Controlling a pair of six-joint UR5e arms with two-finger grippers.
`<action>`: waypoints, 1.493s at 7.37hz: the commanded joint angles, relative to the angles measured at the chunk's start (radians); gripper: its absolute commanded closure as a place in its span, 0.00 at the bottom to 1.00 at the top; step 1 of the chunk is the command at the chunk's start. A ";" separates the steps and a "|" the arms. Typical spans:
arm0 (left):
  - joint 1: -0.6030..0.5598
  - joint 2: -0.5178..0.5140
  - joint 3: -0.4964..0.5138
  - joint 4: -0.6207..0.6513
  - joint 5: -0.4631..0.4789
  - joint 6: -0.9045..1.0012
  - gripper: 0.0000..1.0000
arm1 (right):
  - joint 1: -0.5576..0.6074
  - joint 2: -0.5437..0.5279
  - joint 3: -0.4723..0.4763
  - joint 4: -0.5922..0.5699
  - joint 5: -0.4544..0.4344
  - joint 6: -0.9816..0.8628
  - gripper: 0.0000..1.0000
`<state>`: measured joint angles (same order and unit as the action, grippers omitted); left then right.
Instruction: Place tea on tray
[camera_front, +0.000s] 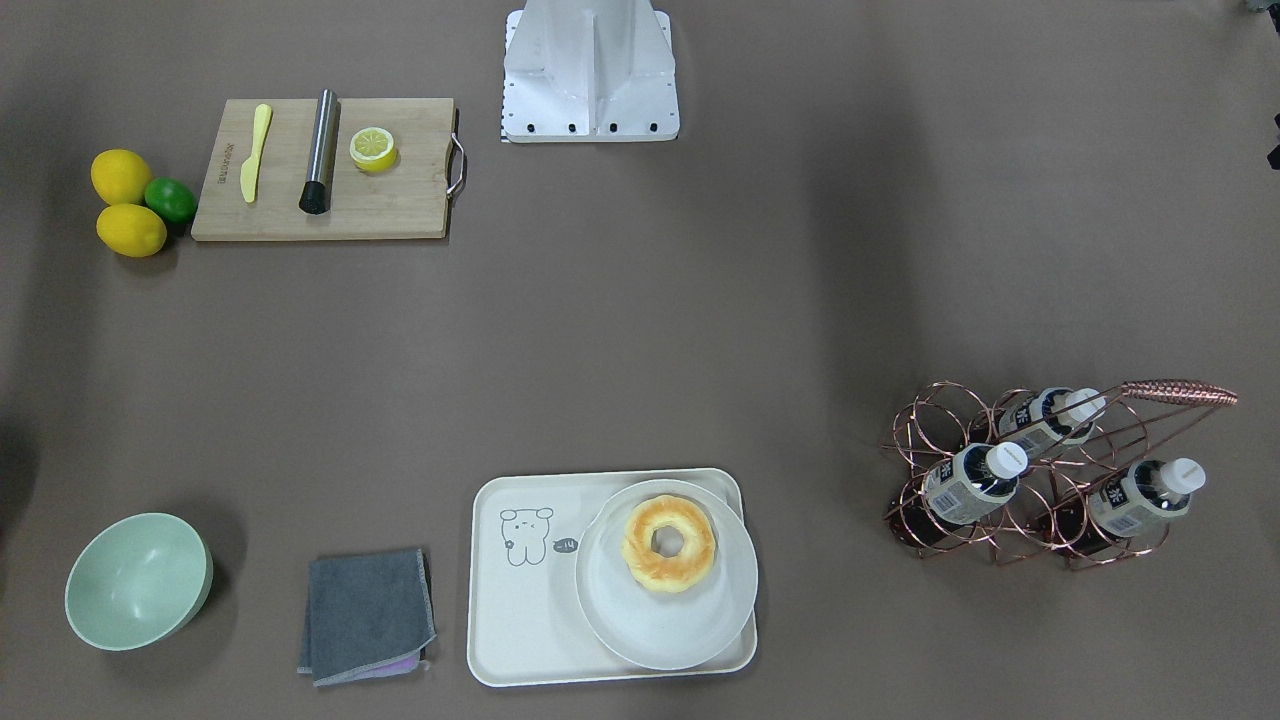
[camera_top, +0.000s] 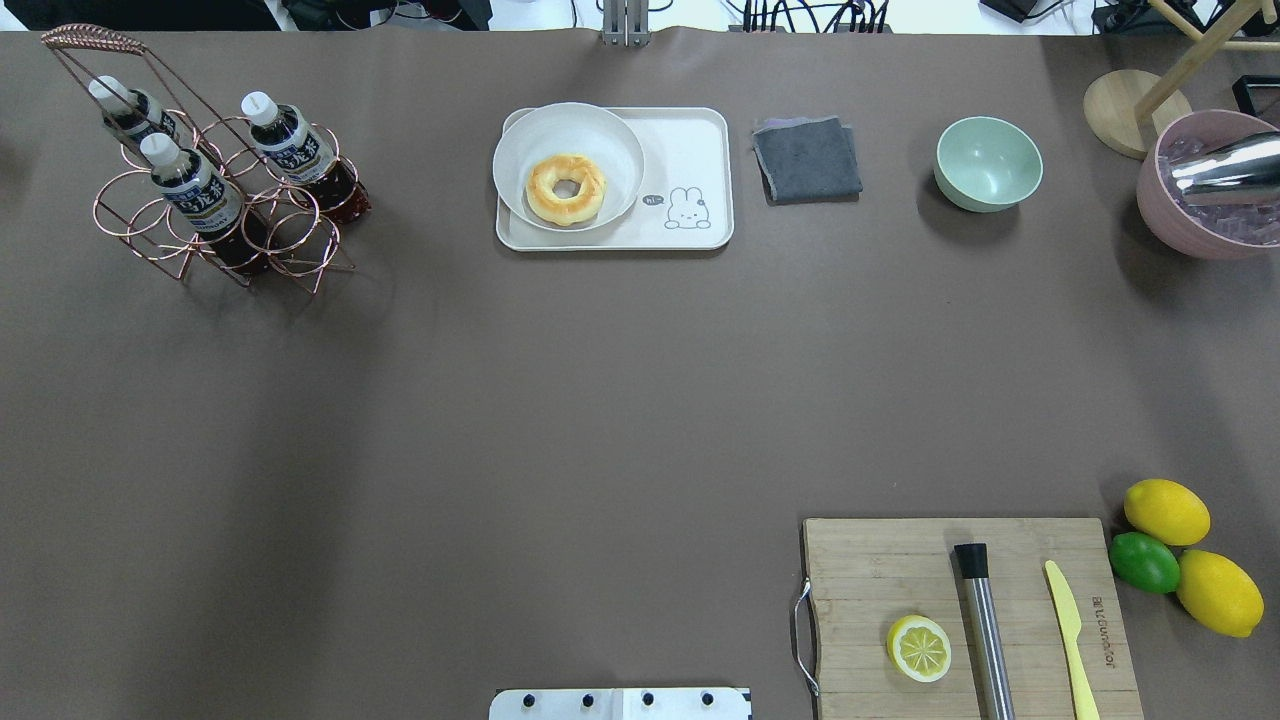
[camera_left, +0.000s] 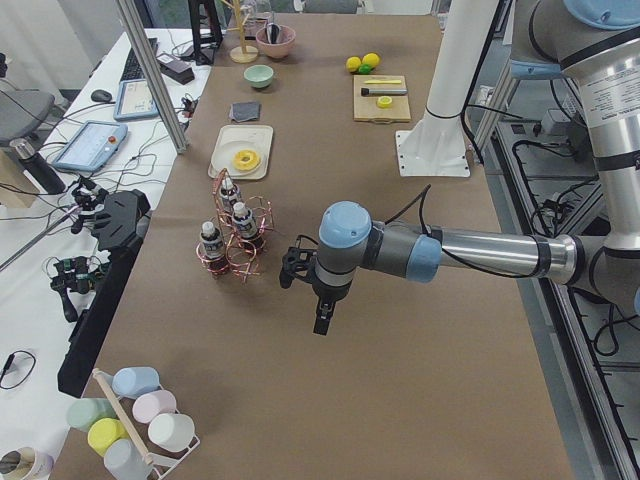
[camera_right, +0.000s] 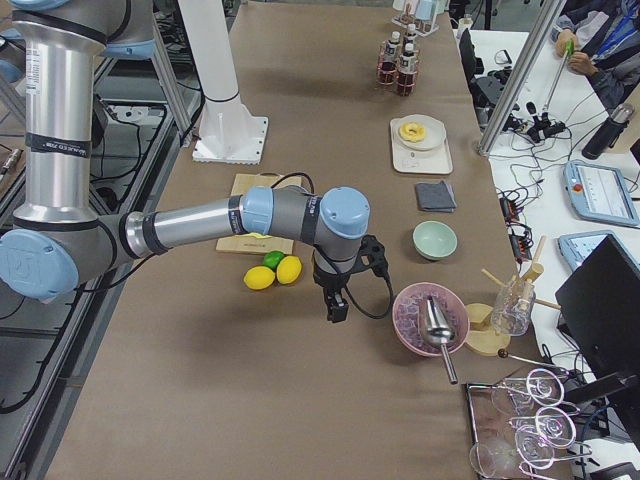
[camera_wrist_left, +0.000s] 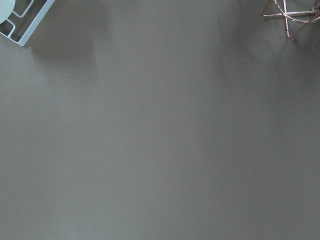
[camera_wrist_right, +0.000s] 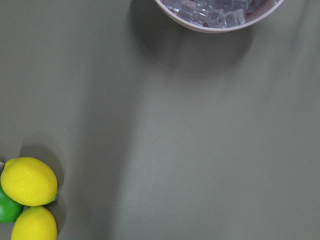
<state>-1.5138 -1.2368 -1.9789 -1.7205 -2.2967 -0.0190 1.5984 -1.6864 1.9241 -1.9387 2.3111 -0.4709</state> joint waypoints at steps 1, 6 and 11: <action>0.004 -0.012 -0.003 -0.019 -0.001 -0.002 0.03 | 0.000 -0.009 0.001 0.003 0.004 0.002 0.00; -0.009 -0.040 0.002 -0.011 -0.073 -0.004 0.02 | 0.000 -0.010 0.001 0.006 0.007 0.008 0.00; 0.122 -0.220 -0.015 -0.036 -0.076 -0.229 0.03 | 0.003 -0.033 0.009 0.009 0.008 0.009 0.00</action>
<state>-1.4512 -1.3643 -1.9901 -1.7418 -2.3746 -0.1163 1.5999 -1.7087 1.9286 -1.9300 2.3193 -0.4632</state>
